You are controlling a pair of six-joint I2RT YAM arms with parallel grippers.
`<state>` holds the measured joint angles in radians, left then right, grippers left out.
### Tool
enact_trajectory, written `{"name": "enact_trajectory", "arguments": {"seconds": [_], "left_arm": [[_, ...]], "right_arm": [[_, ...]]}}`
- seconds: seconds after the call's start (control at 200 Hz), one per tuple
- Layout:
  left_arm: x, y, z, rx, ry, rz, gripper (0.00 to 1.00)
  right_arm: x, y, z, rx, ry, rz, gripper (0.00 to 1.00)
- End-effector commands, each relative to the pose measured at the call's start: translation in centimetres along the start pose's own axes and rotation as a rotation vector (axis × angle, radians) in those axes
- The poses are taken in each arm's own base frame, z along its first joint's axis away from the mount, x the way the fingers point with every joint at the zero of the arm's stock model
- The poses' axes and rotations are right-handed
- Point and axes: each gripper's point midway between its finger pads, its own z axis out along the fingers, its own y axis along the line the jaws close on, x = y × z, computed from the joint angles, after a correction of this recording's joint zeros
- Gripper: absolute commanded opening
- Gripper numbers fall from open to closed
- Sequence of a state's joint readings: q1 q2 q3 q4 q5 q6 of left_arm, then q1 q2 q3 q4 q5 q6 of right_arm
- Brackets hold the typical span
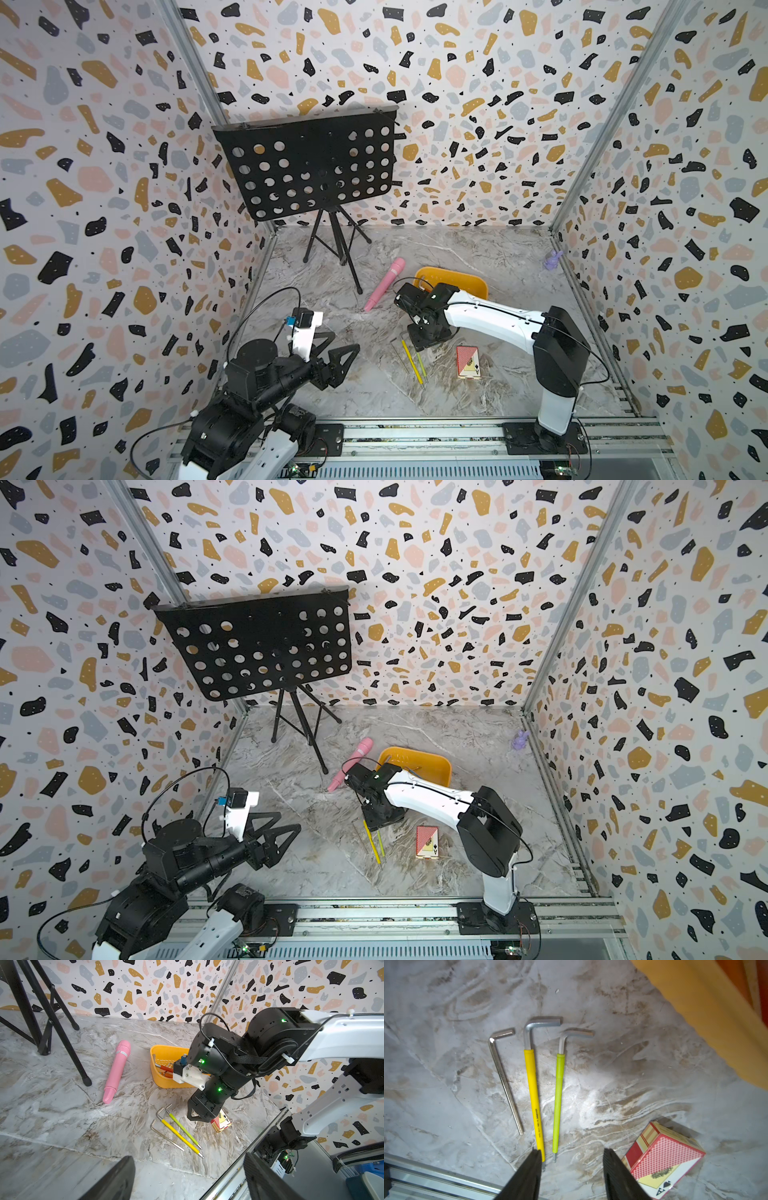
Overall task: Put the hex key on the desktop into the storage box
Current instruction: Pick up the Allen key from the center of the board.
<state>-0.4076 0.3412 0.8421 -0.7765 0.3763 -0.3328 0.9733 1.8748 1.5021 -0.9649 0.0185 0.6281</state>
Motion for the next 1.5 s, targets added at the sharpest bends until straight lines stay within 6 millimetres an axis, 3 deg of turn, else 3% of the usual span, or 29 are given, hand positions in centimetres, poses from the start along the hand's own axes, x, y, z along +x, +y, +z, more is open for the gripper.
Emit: {"name": "enact_trajectory", "arguments": {"seconds": [0.0, 0.646, 0.976, 1.356, 1.497], "left_arm": [[-0.7, 0.0, 0.0, 0.001, -0.041, 0.01, 0.86], [-0.7, 0.0, 0.1, 0.0, -0.036, 0.007, 0.86], [-0.7, 0.1, 0.1, -0.001, -0.037, 0.007, 0.86], [-0.7, 0.0, 0.0, 0.001, -0.04, 0.009, 0.86], [-0.7, 0.0, 0.0, 0.0, -0.038, 0.01, 0.86]], "right_arm": [[-0.1, 0.3, -0.1, 0.01, 0.033, 0.01, 0.54], [0.1, 1.5, 5.0, 0.026, 0.149, 0.014, 0.38], [0.3, 1.6, 6.3, 0.031, 0.165, 0.024, 0.36], [0.9, 0.8, 7.8, 0.071, 0.193, 0.025, 0.18], [1.0, 0.6, 8.3, 0.075, 0.193, 0.024, 0.16]]}}
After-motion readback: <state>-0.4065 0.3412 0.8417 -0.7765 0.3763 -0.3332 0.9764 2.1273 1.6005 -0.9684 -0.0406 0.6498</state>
